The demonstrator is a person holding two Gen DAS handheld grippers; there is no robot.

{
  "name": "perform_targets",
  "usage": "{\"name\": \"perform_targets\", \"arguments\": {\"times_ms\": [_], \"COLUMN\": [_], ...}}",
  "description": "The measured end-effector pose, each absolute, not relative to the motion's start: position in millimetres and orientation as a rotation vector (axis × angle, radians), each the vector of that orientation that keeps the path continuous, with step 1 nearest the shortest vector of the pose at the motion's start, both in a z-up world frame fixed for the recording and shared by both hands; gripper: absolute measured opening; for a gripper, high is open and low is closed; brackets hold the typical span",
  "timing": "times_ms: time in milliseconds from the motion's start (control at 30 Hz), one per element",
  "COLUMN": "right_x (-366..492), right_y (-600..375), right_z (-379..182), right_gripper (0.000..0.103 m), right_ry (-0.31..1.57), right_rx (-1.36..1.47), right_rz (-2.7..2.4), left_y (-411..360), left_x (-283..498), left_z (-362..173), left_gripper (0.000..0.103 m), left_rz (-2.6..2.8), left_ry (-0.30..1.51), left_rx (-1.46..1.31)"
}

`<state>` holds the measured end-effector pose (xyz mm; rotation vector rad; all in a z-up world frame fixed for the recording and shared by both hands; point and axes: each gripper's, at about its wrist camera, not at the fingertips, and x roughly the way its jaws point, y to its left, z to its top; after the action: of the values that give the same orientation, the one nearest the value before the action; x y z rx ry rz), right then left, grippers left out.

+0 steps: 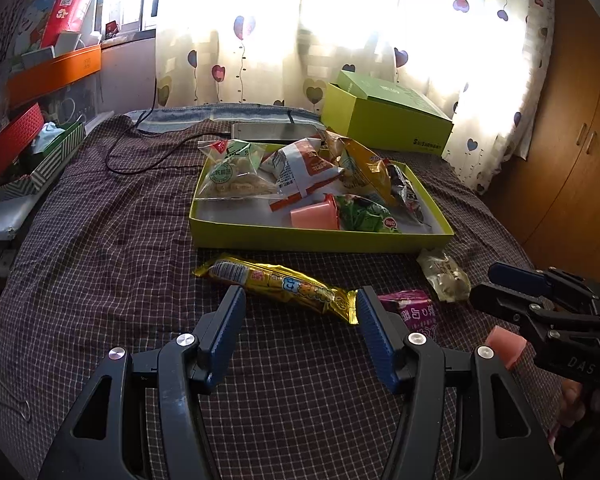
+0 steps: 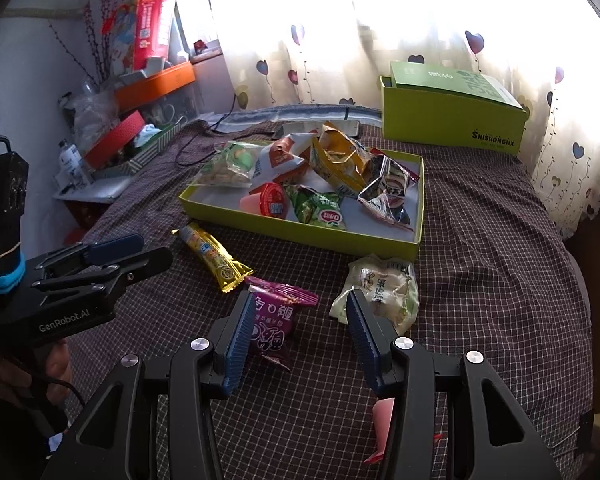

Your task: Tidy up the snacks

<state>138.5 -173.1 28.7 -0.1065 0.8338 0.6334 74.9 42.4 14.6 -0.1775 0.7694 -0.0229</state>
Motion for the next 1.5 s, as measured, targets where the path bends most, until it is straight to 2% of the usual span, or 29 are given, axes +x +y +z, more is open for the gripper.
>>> {"name": "perform_targets", "arguments": {"times_ms": [1500], "right_x": [122], "right_y": [-171], "right_z": [23], "right_gripper": [0.046], "right_ry": [0.852], "right_rx": [-0.122], "right_rz": [0.648], "left_y": [40], "left_x": [52], "left_z": [9], "left_gripper": [0.058], "left_rz": [0.023], "left_ry": [0.800], "left_rx": [-0.152]}}
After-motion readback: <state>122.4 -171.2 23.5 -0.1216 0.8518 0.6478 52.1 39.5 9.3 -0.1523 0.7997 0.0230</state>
